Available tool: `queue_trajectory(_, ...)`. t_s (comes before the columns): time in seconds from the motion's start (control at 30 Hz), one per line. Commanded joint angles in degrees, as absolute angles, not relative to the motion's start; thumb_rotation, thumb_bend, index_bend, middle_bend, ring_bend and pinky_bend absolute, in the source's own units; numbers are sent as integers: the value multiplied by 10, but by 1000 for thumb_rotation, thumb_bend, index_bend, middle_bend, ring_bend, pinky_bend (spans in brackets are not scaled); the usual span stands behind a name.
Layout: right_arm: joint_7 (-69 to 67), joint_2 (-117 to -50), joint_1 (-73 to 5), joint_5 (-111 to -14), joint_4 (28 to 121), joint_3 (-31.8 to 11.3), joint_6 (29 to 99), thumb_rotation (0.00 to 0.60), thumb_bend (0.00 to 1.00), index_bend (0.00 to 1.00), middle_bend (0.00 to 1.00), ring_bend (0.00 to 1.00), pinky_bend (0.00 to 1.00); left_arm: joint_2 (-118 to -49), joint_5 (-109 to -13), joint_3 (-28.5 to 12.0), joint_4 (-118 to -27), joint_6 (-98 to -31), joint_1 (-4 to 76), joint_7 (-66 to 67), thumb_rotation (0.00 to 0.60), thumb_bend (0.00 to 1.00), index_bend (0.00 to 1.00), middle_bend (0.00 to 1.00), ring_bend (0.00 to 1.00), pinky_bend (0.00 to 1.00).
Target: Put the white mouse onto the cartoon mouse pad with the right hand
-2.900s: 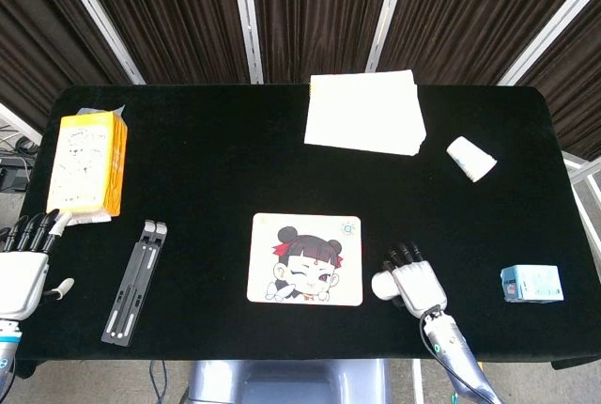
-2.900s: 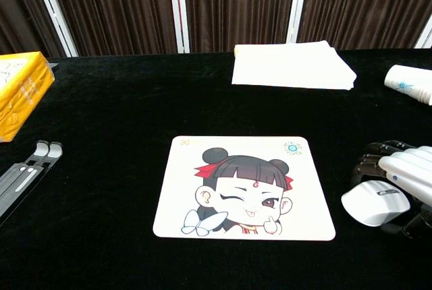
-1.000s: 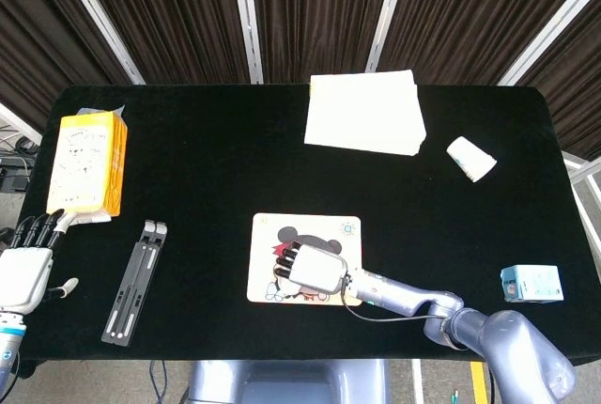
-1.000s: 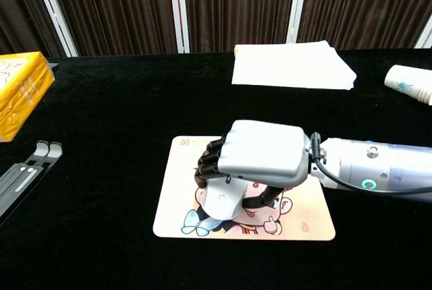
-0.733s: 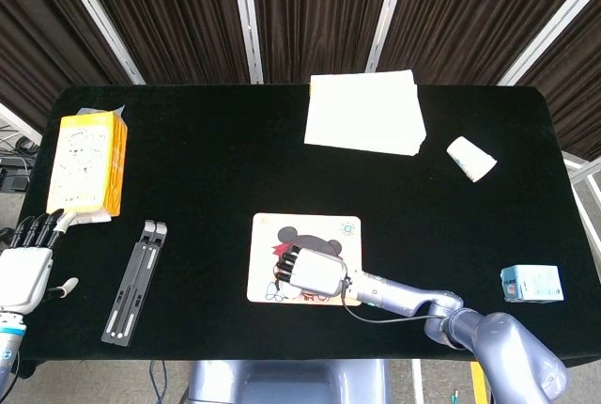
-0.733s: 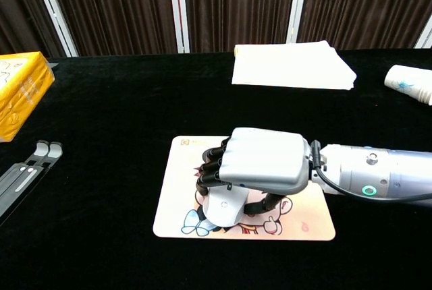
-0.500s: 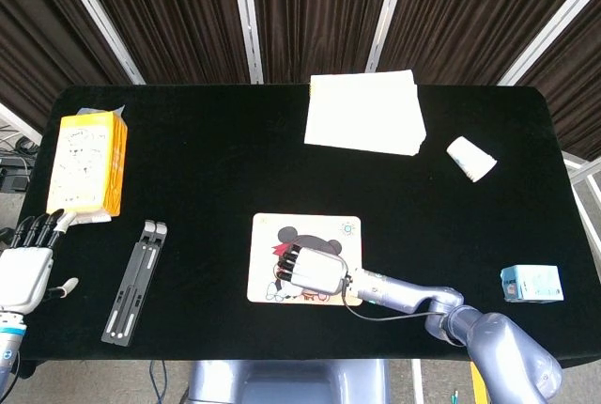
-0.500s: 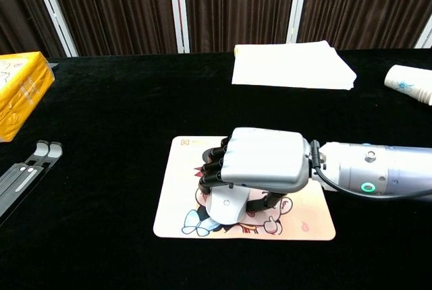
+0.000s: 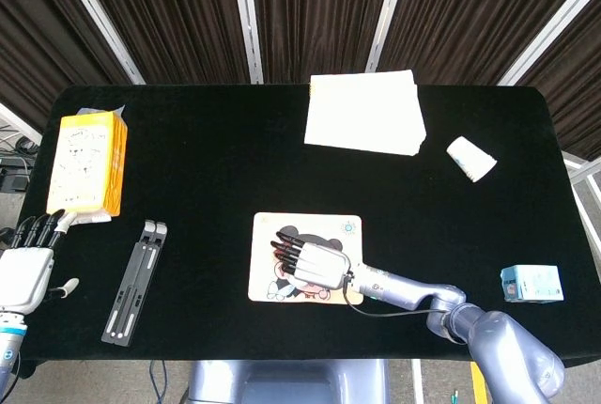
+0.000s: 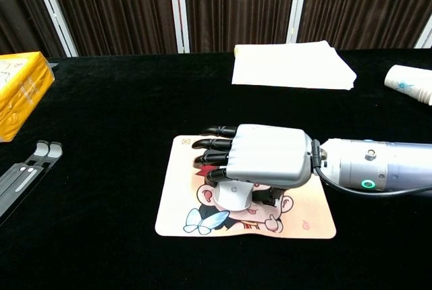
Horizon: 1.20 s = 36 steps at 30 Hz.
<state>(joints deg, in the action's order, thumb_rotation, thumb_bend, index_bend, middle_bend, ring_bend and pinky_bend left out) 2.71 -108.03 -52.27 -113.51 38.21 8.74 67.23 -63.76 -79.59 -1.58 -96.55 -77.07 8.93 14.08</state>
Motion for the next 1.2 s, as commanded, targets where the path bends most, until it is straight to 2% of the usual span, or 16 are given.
queue_trajectory(0.03,50,-1071,-520,-1121,404,81,662,600,114,123,28,0,0,-638,-796,-16,-965,-771,89,141,600,181,0,0,0,0)
queue_trajectory(0.1,61,-1065,-518,-1114,416,78,660,600,95,101,1,0,0,-638,-795,-16,-965,-771,90,142,600,183,0,0,0,0)
queue_trajectory(0.33,102,-1040,-518,-1104,457,72,659,600,91,95,0,0,0,-638,-794,-15,-966,-771,90,142,600,182,0,0,0,0)
queue_trajectory(0.63,199,-964,-499,-1075,556,53,656,600,90,95,0,0,0,-637,-794,-15,-967,-772,90,140,600,180,0,0,0,0)
queue_trajectory(0.97,275,-858,-361,-923,752,9,724,600,91,95,0,0,0,-638,-800,-13,-964,-777,88,139,600,181,0,0,0,0)
queue_trajectory(1.07,272,-821,-310,-873,826,6,755,600,88,95,0,0,0,-640,-803,-12,-963,-780,88,141,600,181,0,0,0,0)
queue_trajectory(1.2,270,-782,-260,-840,882,13,791,600,78,96,0,0,0,-640,-806,-12,-962,-781,88,141,600,181,0,0,0,0)
